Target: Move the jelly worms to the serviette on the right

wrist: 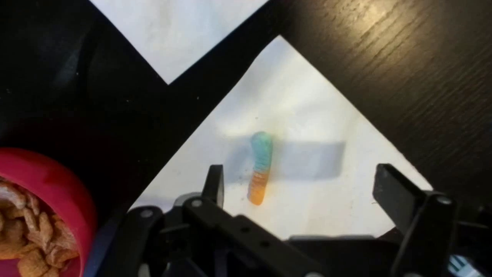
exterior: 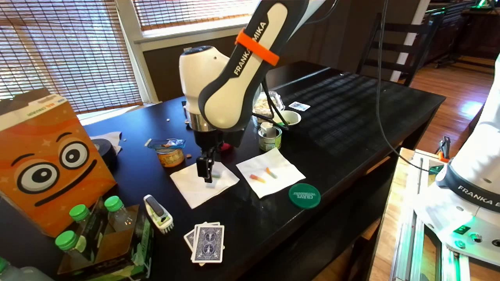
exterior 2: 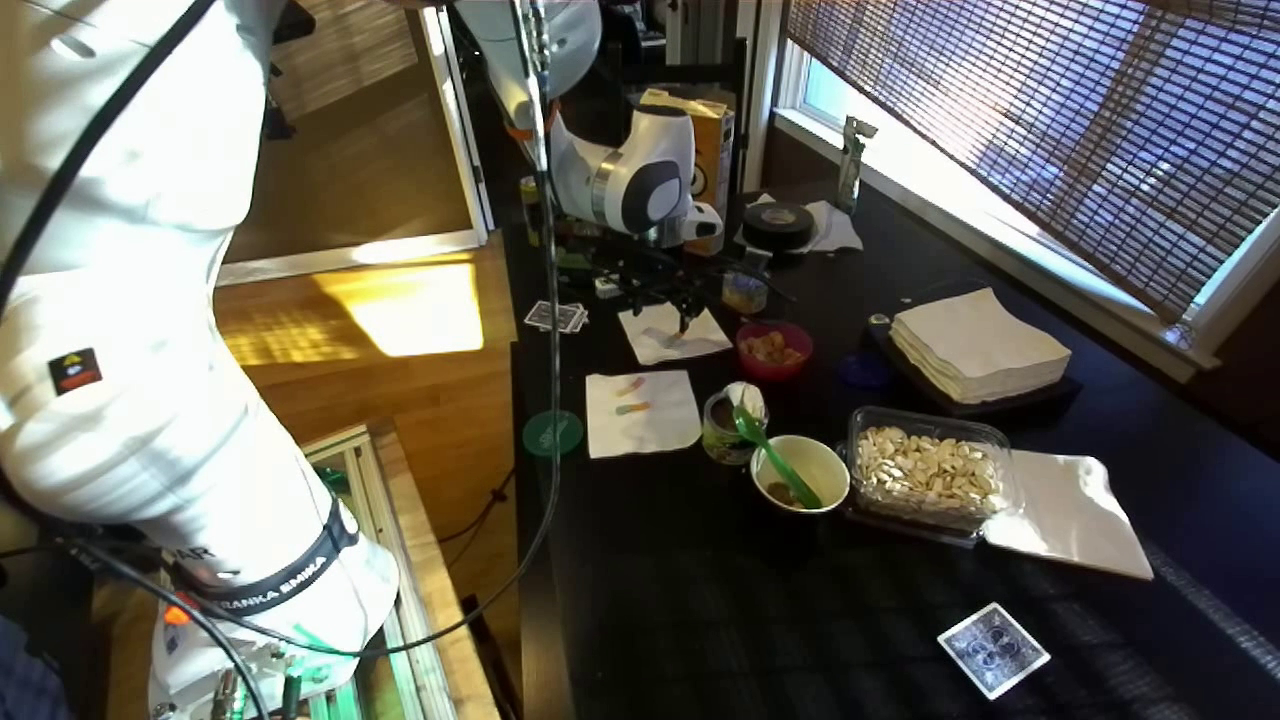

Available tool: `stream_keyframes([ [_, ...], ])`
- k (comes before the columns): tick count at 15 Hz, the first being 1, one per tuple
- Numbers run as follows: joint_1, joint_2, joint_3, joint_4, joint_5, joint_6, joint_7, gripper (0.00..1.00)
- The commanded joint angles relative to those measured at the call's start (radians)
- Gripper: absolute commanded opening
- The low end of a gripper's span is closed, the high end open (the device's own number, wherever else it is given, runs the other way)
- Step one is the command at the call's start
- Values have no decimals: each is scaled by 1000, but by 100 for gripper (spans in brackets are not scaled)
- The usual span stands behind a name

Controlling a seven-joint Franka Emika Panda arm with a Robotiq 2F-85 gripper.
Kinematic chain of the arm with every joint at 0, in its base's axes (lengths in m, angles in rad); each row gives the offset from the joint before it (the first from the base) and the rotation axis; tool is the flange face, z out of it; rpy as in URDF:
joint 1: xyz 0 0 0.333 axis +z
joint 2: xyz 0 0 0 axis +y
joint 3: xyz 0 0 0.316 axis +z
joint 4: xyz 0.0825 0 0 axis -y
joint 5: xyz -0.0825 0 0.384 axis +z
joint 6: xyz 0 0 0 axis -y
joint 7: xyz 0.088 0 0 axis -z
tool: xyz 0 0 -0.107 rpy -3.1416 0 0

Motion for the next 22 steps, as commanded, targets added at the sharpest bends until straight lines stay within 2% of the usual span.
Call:
stream_keyframes([
  [1,-5,47,3,67,-5,-40,-40,100],
  [6,-2,72,-5,96,-10,-55,-48,97],
  [11,-1,93,-14,118,-16,-63,-51,87],
  [13,-2,98,-18,125,-16,-65,-52,80],
  [14,-3,100,-19,127,-17,-66,-53,71],
  [15,-3,101,-21,129,-17,-67,-53,71],
  [17,-5,104,-22,132,-16,-65,-54,50],
  [18,-4,106,-24,133,-16,-65,-53,44],
  [22,-4,110,-25,141,-16,-68,-53,29],
])
